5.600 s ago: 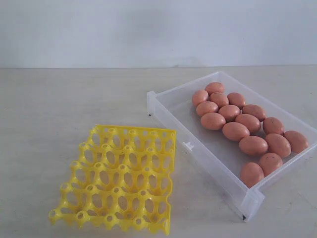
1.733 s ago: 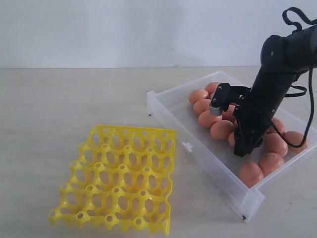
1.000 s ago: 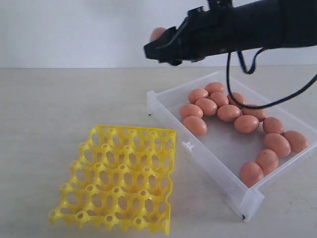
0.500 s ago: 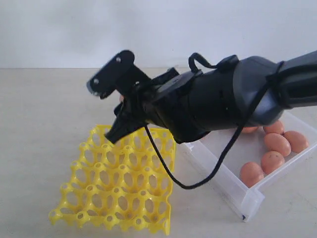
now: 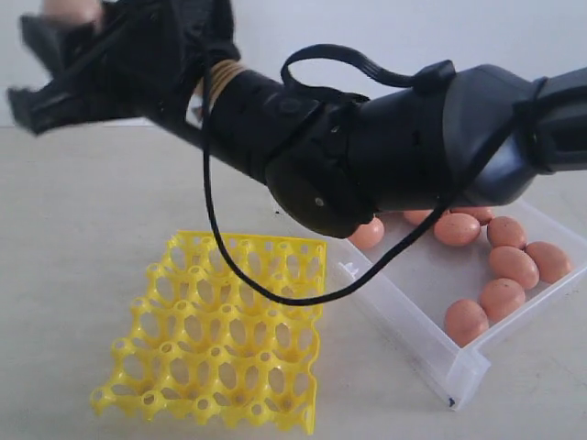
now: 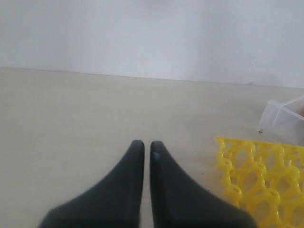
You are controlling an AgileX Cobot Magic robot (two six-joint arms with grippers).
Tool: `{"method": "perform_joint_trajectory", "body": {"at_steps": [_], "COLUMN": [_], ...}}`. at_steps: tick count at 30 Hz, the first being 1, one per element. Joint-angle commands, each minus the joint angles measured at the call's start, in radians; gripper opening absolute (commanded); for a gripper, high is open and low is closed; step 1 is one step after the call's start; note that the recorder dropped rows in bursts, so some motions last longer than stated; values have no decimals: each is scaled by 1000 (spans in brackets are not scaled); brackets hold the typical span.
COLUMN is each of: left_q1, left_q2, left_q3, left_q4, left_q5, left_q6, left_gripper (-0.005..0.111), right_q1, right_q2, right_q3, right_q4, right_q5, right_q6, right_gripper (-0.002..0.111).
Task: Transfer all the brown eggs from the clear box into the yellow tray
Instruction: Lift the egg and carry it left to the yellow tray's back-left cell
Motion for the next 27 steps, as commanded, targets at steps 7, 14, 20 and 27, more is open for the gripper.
{"method": "perform_joint_trajectory", "body": {"at_steps": [7, 14, 20, 27], "left_q1": [1, 1, 1, 1], "left_q2": [-3, -3, -3, -3], "left_q3": [4, 4, 4, 4], "left_q4": [-3, -3, -3, -3], "left_q5": [-6, -6, -6, -6], "left_q6": [-8, -8, -8, -8], "left_gripper": [4, 4, 4, 4], "right_q1": [-246, -321, -238, -161], "right_q2": [256, 389, 392, 392], "right_q3": [-99, -189, -197, -197], "right_q4": [-734, -989, -1136, -1131], "right_q5": [-258, -352, -21, 260], "right_q6": [899, 1010, 903, 828], "right_gripper": [0, 0, 0, 0]}}
